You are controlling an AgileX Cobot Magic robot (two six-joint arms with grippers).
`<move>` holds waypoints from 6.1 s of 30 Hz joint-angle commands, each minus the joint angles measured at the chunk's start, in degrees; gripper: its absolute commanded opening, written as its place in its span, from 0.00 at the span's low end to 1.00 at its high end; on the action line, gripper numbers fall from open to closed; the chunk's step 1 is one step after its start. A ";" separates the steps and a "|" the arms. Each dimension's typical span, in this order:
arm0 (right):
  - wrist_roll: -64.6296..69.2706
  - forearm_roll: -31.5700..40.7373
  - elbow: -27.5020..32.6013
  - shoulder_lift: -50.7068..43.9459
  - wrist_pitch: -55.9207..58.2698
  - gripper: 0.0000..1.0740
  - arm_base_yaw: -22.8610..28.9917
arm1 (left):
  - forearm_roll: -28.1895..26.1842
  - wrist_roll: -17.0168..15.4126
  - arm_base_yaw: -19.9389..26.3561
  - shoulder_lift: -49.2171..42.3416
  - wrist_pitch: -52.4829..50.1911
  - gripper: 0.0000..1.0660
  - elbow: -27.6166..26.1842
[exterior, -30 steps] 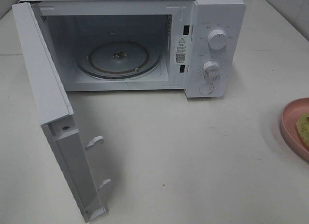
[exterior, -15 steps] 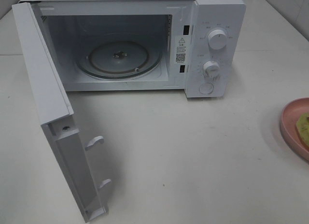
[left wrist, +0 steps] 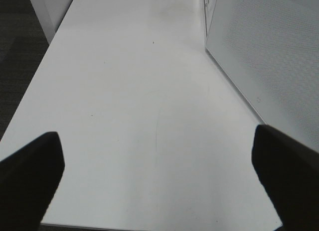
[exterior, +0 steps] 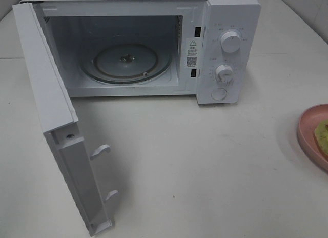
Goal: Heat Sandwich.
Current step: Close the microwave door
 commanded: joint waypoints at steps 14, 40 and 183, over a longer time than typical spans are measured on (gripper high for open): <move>-0.57 0.23 0.00 -1.66 -0.86 0.70 -0.46 | -0.34 -0.06 -0.23 -0.92 -0.69 0.92 0.00; -0.57 0.23 0.00 -1.66 -0.86 0.70 -0.46 | 0.63 -0.40 -0.23 20.74 -13.64 0.21 -1.83; -0.57 0.23 0.00 -1.66 -0.86 0.70 -0.46 | -16.39 9.91 -40.51 114.53 -92.93 0.00 -35.12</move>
